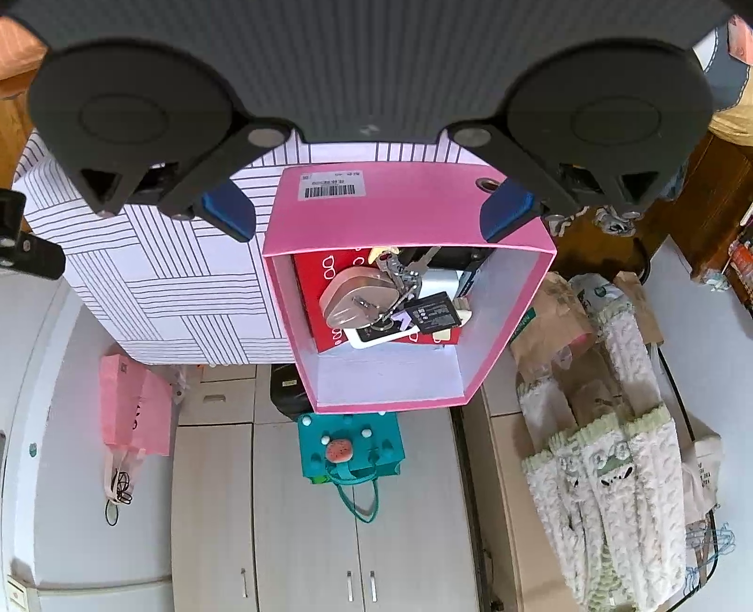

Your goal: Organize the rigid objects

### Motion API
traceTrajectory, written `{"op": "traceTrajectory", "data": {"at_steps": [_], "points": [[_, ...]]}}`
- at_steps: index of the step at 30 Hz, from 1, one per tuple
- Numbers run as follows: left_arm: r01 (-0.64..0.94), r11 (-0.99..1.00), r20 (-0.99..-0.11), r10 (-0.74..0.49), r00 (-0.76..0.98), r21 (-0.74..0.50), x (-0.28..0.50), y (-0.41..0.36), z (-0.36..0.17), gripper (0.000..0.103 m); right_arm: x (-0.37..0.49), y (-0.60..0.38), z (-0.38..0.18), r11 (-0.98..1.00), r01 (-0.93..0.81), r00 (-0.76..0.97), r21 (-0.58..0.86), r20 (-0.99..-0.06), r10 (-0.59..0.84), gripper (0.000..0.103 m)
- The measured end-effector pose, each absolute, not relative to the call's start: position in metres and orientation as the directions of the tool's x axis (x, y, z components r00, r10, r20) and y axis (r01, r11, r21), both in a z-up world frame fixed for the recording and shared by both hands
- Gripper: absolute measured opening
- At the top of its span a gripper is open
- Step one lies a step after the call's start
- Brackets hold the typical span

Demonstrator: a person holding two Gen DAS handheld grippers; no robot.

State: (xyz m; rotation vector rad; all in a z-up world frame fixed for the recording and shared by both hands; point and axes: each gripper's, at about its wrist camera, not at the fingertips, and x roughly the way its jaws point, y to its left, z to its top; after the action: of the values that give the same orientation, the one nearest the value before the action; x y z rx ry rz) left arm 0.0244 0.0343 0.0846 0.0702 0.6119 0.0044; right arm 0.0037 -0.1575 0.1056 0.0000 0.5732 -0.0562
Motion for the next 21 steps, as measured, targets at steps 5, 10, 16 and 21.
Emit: {"op": "traceTrajectory", "data": {"at_steps": [5, 10, 16, 21], "points": [[0.010, 0.998, -0.577, 0.026, 0.816, 0.061, 0.026, 0.036, 0.083, 0.103, 0.005, -0.161, 0.105, 0.998, 0.061, 0.839, -0.006, -0.542, -0.055, 0.103], [0.004, 0.998, -0.579, 0.033, 0.814, 0.062, 0.026, 0.035, 0.081, 0.103, 0.004, -0.163, 0.102, 0.997, 0.075, 0.844, -0.003, -0.533, -0.065, 0.103], [-0.032, 0.994, -0.556, 0.086, 0.827, 0.105, 0.025, 0.029, 0.078, 0.103, 0.008, -0.161, 0.098, 0.992, 0.125, 0.844, -0.025, -0.523, -0.119, 0.103], [-0.006, 0.995, -0.561, 0.061, 0.825, 0.100, 0.025, 0.027, 0.074, 0.103, 0.009, -0.160, 0.094, 0.992, 0.122, 0.835, -0.035, -0.537, -0.121, 0.103]]}}
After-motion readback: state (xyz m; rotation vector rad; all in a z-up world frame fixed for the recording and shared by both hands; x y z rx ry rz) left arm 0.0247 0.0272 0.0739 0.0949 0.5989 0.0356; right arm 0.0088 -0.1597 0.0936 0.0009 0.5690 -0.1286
